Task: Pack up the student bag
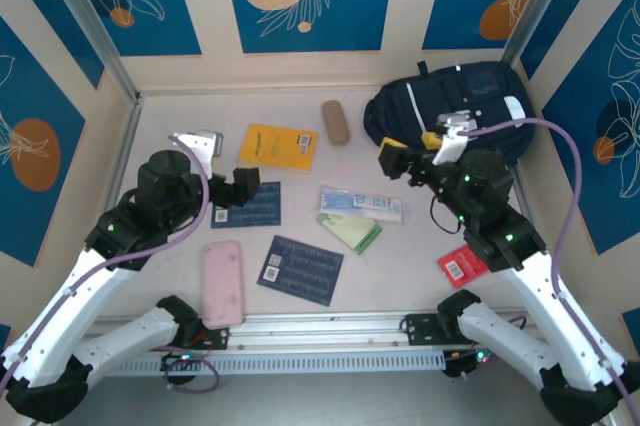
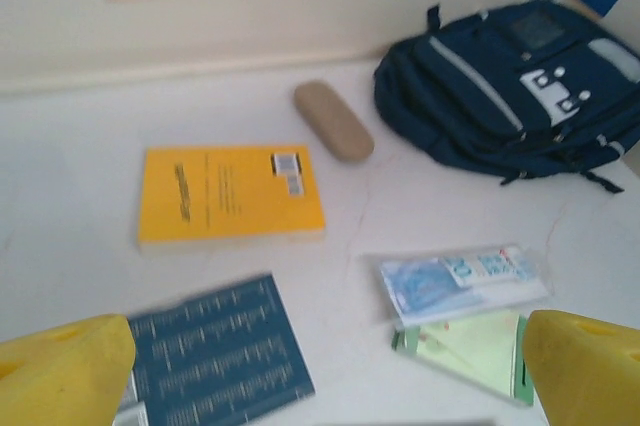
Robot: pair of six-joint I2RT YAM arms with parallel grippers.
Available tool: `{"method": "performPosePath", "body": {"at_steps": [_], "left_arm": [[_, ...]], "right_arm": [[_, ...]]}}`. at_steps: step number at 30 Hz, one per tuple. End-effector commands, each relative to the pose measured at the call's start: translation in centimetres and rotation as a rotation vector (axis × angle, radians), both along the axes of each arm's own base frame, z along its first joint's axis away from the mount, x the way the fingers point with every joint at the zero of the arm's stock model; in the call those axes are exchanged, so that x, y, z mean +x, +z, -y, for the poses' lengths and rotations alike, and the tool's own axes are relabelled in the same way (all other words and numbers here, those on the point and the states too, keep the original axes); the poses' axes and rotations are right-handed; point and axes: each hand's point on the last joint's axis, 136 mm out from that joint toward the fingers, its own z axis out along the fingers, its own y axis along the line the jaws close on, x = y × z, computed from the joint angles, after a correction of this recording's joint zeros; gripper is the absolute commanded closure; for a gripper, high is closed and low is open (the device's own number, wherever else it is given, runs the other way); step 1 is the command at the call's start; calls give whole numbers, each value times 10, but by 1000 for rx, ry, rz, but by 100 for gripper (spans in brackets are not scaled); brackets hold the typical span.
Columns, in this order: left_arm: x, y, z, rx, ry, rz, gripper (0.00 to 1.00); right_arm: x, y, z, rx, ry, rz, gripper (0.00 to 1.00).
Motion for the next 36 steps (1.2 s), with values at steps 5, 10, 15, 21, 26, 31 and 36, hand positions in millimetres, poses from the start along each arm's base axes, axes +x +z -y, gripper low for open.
{"method": "performPosePath", "body": {"at_steps": [5,10,15,21,26,31,36], "left_arm": [[-2,-52,12,19,7,-251,0],[9,-55,24,54,-28,-264,0],[18,-62,16,76,27,-239,0],[14,-70,16,58,25,-247,0],[12,-66,19,36,8,-236,0],[10,-67,21,32,-6,-242,0],[11,-72,26,40,-21,-256,0]], "right_arm": [[43,-98,-9,-65,-97,-512,1],[76,-140,-4,-149,-129,-655,9],[124,-181,22,-288,-254,-793,16],[184,-223,56,-464,-351,-872,43],[222,-251,68,-582,-332,-917,47],[255,-269,85,-658,-376,-945,41],[279,-287,96,-733,-409,-949,41]]}}
